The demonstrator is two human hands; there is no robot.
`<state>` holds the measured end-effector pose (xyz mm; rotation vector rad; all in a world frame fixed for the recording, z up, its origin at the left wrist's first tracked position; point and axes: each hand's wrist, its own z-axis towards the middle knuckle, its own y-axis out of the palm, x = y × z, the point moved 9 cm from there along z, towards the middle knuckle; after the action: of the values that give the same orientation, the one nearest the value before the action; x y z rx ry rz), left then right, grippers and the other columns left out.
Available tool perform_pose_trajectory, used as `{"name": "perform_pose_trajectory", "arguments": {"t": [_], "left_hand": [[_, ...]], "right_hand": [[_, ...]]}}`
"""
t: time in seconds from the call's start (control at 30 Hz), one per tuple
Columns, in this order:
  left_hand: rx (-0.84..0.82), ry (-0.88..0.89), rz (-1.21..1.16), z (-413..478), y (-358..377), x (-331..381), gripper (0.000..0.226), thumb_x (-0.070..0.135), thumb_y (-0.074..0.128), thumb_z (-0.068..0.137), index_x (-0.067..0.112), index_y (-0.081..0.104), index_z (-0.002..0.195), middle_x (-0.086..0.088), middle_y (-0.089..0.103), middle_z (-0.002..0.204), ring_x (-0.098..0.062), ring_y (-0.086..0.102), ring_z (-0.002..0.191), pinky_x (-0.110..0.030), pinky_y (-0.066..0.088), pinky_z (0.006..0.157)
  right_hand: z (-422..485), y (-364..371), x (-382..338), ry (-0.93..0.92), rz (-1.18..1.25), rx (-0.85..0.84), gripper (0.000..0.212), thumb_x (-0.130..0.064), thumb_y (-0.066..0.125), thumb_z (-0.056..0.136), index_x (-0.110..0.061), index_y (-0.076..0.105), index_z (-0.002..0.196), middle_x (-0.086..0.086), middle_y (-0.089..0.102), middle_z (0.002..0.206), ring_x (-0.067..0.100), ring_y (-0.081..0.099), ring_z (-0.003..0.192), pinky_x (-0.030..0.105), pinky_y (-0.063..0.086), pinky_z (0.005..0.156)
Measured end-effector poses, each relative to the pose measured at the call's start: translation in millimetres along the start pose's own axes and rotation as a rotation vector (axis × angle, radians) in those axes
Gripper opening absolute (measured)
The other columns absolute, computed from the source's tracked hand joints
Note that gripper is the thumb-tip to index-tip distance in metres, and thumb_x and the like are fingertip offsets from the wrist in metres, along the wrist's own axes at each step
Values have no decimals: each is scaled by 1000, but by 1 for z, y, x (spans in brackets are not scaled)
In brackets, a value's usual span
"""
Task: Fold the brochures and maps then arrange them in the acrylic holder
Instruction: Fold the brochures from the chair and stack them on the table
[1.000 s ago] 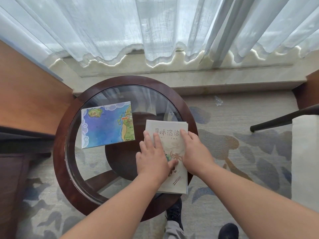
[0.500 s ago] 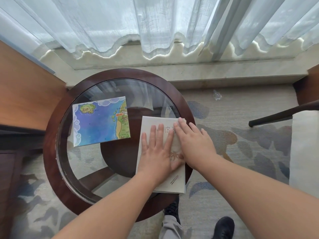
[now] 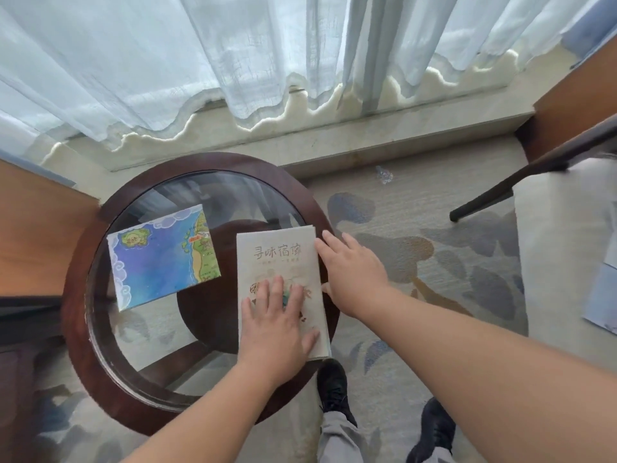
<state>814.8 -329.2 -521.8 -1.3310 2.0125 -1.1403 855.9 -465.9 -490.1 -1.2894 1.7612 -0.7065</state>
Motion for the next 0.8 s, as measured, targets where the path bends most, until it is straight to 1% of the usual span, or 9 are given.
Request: {"name": "perform_pose_trajectory", "arguments": {"t": [0.03,0.07,0.1,0.2,0.3,0.4,0.5,0.63,0.8], "left_hand": [[-11,-4,-24,2,-12,2,71,67,36,86,33,18,146,-9,6,161,-34,5,146,-54,9,116],[-19,3,-35,5,-24,8,67,66,40,85,34,27,142,-7,15,159,-32,14,144,-52,15,115],[-24,20,-35,8,-35,16,65,64,42,86,33,31,142,-5,21,157,-30,19,142,-50,18,115],[29,102,-67,18,-71,65,64,56,45,90,27,33,146,-5,30,154,-26,25,142,-43,24,116],[86,240,-101,20,-102,148,61,52,48,92,23,36,145,-3,40,148,-24,32,138,-38,29,112],[98,410,-121,7,-119,249,60,49,47,94,22,36,146,-3,43,146,-24,36,135,-37,31,110],[79,521,-109,-15,-121,349,58,47,47,94,24,34,146,-3,42,145,-24,36,135,-37,33,109],[41,625,-67,-52,-108,466,59,44,48,94,23,33,147,-5,42,145,-26,36,135,-38,33,110],[-39,701,43,-97,-76,585,59,45,48,95,23,32,147,-5,42,145,-27,38,134,-39,35,109]], "right_hand": [[-12,-6,9,18,37,20,76,-33,58,94,-23,13,155,-3,9,164,24,10,149,43,23,118],[-24,-13,20,39,69,40,76,-36,59,93,-22,15,154,-2,13,163,23,11,149,42,24,118],[-39,-22,34,62,100,63,75,-38,59,93,-21,18,154,-1,17,162,23,14,148,41,25,117],[-90,-49,94,192,229,148,66,-37,57,93,-21,27,150,1,30,155,22,24,143,37,28,114],[-155,-61,167,356,322,195,62,-36,54,94,-21,29,149,0,34,151,22,29,138,36,30,110],[-225,-62,239,519,383,240,62,-36,53,94,-21,28,150,1,34,151,23,32,137,36,32,110],[-288,-57,298,618,448,288,62,-37,52,94,-22,29,149,1,35,149,24,34,136,38,35,108],[-368,-47,369,678,525,352,57,-35,52,94,-23,32,146,1,36,147,23,35,133,39,39,104],[-478,-23,452,793,591,407,55,-31,50,93,-24,34,145,-1,37,147,21,36,132,39,40,104]]}}
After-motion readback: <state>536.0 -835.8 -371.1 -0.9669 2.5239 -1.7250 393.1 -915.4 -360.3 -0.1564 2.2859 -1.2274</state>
